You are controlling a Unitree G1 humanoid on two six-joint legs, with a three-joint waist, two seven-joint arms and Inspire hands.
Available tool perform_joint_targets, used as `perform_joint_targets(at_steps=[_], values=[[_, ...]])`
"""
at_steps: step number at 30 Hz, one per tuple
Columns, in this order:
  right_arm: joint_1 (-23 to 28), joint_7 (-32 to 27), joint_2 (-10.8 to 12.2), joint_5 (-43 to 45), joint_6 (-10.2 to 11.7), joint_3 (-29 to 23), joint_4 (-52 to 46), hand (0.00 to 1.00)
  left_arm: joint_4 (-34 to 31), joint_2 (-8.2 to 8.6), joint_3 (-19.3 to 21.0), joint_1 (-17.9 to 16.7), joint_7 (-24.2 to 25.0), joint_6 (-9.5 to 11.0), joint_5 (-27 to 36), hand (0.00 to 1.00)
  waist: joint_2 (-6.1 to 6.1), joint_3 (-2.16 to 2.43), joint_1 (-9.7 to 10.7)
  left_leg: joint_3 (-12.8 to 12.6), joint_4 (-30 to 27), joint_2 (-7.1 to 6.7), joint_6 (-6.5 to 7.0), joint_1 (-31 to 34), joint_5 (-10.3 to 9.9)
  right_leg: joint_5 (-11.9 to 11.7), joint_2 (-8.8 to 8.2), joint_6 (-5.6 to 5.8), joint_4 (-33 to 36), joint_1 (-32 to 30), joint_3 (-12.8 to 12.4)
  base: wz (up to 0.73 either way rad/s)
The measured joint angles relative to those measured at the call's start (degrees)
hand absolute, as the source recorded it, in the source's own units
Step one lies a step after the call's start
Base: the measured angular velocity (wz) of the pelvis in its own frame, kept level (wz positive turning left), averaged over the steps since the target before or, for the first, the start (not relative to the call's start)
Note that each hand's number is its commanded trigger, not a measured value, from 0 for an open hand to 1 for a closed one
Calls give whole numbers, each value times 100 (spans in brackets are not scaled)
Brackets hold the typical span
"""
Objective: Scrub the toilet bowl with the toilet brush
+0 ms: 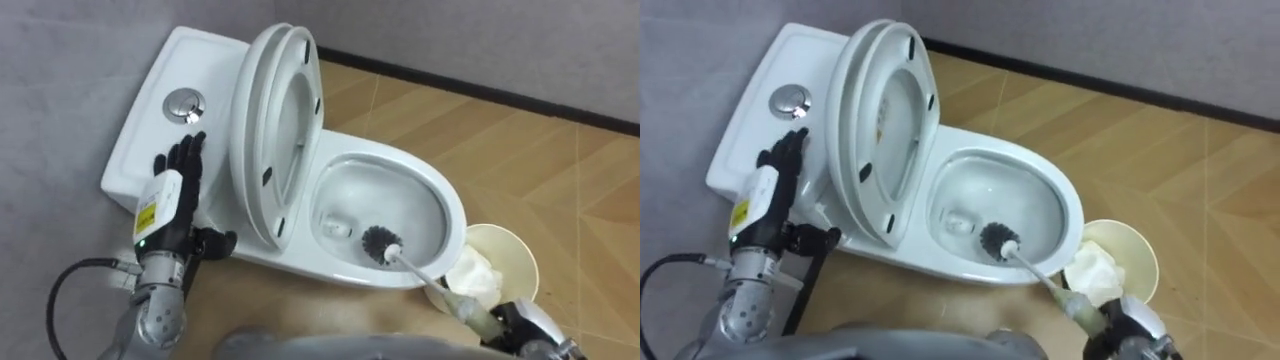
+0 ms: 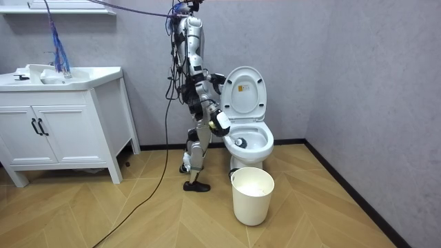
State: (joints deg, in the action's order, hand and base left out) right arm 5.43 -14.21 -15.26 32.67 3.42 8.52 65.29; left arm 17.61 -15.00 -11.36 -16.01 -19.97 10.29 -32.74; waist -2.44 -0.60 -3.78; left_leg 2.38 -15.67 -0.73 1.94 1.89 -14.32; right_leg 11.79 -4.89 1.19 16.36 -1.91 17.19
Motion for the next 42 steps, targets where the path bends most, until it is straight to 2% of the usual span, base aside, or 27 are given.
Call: perform_joint_targets(at_steps=[1, 5, 7, 11, 13, 14, 18, 19, 21, 24, 25, 26, 32, 33, 36, 39, 42], values=[[-153, -13, -48, -9, -28, 97, -16, 100, 179, -19, -53, 186, 27, 22, -2, 0, 30, 14, -8, -33, -7, -16, 19, 118, 12, 14, -39, -2, 111, -154, -8, 0], [-687, -13, -62, 176, -39, 188, -12, 100, 598, -23, -86, 673, 60, 36, -78, 0, 46, 1, -103, -111, -104, -97, 12, 510, 125, 21, -121, -63, 408, -663, -82, -6], [-967, -27, -74, 183, -102, 378, -80, 100, 828, -38, -87, 901, 1, 66, -64, 0, 15, -13, -135, -161, -132, -93, -12, 680, 192, 16, -128, -110, 499, -876, -140, -9], [-1300, -71, -119, 320, -176, 517, -270, 100, 1072, -108, -111, 1349, 1, 75, -196, 0, 8, -24, -152, -62, -427, -88, -55, 1164, 216, 26, -132, -186, 677, -1292, -103, 10], [-1431, -90, -143, 346, -214, 617, -455, 100, 1278, -109, -127, 1685, -83, 78, -449, 0, -16, -41, -294, -72, -579, -73, -95, 1477, 243, -12, -132, -258, 826, -1625, -129, -2], [-1440, -94, -152, 370, -227, 652, -537, 100, 1301, -109, -129, 1744, -114, 78, -487, 0, -8, -47, -295, -61, -624, -69, -101, 1570, 247, -19, -131, -270, 849, -1693, -132, 0], [-1529, -126, -239, 540, -256, 1012, -828, 100, 1608, -169, -273, 2135, -534, 75, -714, 0, 2, -99, -405, -47, -735, -48, -160, 2034, 299, -74, -110, -352, 957, -2140, -134, -2], [-1587, -124, -249, 562, -350, 1087, -897, 100, 1630, -183, -297, 2229, -636, 73, -743, 0, -3, -107, -441, -58, -766, -33, -179, 2183, 327, -100, -106, -383, 981, -2292, -131, -7], [-1720, -116, -252, 558, -385, 1203, -933, 100, 1630, -193, -296, 2351, -784, 72, -745, 0, -14, -149, -478, -99, -821, 6, -205, 2387, 355, -123, -107, -437, 1052, -2505, -134, -2], [-2021, -129, -352, 557, -442, 1343, -992, 100, 1627, -227, -299, 2488, -1127, 55, -785, 0, -8, -155, -480, -99, -842, 55, -261, 2759, 446, -197, -96, -529, 1056, -2871, -125, -1], [-2133, -129, -382, 566, -456, 1417, -990, 100, 1628, -259, -302, 2505, -1262, 12, -846, 0, 10, -172, -477, -96, -894, 94, -284, 2857, 458, -227, -79, -577, 1049, -2933, -67, 0], [-2219, -139, -408, 567, -474, 1517, -986, 100, 1631, -297, -335, 2537, -1359, -37, -857, 0, 47, -219, -456, -52, -926, 119, -300, 2904, 464, -242, -64, -606, 1041, -2940, -13, 4], [-2504, -132, -527, 551, -511, 1709, -785, 100, 1801, -355, -591, 2814, -1828, -201, -890, 0, 70, -281, -518, -76, -902, 121, -352, 3202, 553, -274, -75, -674, 1143, -3323, -47, 1], [-2581, -120, -521, 551, -589, 1787, -696, 100, 1807, -350, -695, 2933, -1856, -300, -888, 0, 76, -291, -551, -78, -898, 122, -362, 3274, 575, -281, -76, -687, 1152, -3400, -49, 0], [-2809, -122, -540, 512, -730, 1881, -492, 100, 1915, -344, -922, 3243, -1994, -504, -843, 0, 160, -362, -551, -27, -888, 119, -382, 3463, 668, -319, -90, -715, 1146, -3550, 23, 9], [-2979, -125, -546, 459, -846, 1967, -484, 100, 1987, -320, -986, 3427, -2096, -667, -800, 0, 192, -376, -540, -24, -897, 119, -399, 3639, 752, -355, -95, -706, 1169, -3734, 27, 3], [-3004, -134, -533, 411, -851, 1967, -485, 100, 2151, -211, -1001, 3638, -2228, -820, -795, 0, 216, -388, -537, -25, -899, 124, -421, 3709, 793, -404, -90, -719, 1167, -3806, 26, 0]])
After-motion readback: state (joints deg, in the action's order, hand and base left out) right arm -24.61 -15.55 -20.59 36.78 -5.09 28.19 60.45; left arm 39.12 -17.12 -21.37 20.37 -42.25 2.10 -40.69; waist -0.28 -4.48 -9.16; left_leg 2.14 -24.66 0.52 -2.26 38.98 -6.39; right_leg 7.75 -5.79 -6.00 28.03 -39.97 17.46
